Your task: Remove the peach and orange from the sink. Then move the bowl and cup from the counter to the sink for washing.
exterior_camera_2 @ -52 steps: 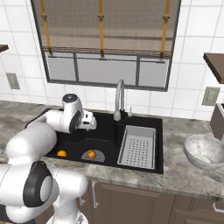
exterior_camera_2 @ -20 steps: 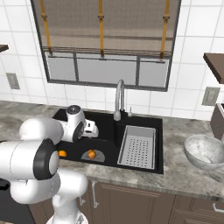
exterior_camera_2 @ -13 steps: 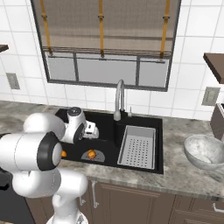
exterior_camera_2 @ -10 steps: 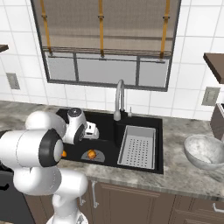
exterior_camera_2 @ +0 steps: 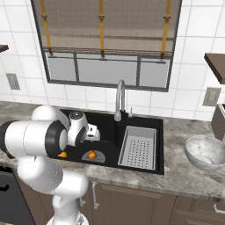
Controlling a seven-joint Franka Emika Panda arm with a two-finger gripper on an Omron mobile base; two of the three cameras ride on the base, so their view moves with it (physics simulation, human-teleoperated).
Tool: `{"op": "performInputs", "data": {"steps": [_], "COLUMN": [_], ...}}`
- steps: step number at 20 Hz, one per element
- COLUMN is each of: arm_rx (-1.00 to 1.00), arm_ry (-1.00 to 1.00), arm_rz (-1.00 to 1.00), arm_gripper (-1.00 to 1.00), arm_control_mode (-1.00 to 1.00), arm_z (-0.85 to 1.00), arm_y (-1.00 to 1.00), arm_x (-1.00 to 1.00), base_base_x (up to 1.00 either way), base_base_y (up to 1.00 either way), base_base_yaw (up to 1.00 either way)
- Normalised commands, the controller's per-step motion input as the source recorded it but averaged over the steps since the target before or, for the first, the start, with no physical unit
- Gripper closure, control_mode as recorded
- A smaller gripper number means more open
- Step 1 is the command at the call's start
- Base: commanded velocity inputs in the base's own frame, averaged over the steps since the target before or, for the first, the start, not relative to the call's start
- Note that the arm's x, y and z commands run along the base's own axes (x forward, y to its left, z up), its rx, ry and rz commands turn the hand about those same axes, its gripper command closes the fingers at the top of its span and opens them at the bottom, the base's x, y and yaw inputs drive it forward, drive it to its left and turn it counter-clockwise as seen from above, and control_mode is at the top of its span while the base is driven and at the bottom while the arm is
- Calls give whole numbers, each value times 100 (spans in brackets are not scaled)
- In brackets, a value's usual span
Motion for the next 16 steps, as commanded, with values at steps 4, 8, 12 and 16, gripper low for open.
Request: {"op": "performInputs", "data": {"steps": [4,8,12,16], "arm_rx": [0,0,0,0], "arm_ry": [0,1,3,7], "arm_rz": [0,0,0,-1], "arm_gripper": [-100,-100,-100,-100], "arm_control_mode": [-100,-100,-100,-100], "arm_z": [-14,-14,-16,-17], "arm_y": [0,0,0,0], "arm_x": [15,13,14,8], "base_base_x": [0,0,0,0], "base_base_y": [0,0,0,0], "base_base_yaw": [0,0,0,0]}}
